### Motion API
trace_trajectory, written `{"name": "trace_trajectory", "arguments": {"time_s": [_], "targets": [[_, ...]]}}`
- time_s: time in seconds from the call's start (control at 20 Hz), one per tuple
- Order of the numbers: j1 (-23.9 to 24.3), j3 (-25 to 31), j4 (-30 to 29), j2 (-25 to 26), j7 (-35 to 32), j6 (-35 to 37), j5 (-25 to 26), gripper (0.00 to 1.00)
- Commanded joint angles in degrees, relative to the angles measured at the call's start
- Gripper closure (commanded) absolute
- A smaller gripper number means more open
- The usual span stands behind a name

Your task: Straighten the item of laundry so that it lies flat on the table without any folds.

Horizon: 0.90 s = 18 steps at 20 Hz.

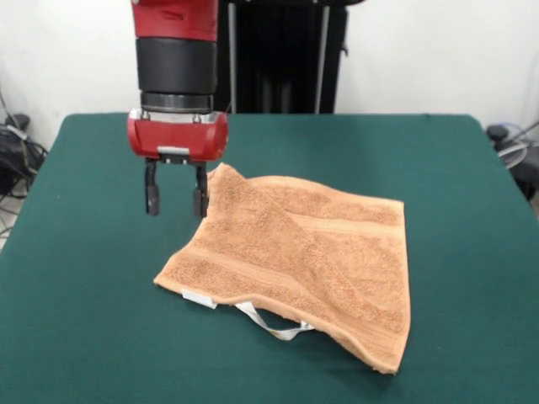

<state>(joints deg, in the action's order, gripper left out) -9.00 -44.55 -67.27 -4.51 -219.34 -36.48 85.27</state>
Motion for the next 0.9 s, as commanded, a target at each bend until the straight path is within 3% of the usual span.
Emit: {"name": "trace_trajectory", "arguments": {"time_s": [0.05, 0.4, 0.9], "targets": [[-3.6, -6.4, 6.2, 9.5, -17.7, -19.0, 20.9, 0.0], [-4.0, -6.0, 7.4, 11.1, -19.2, -18.4, 20.0, 0.0], [-7.1, -5.7, 8.0, 15.4, -20.7, -14.1, 14.2, 0.0]]}}
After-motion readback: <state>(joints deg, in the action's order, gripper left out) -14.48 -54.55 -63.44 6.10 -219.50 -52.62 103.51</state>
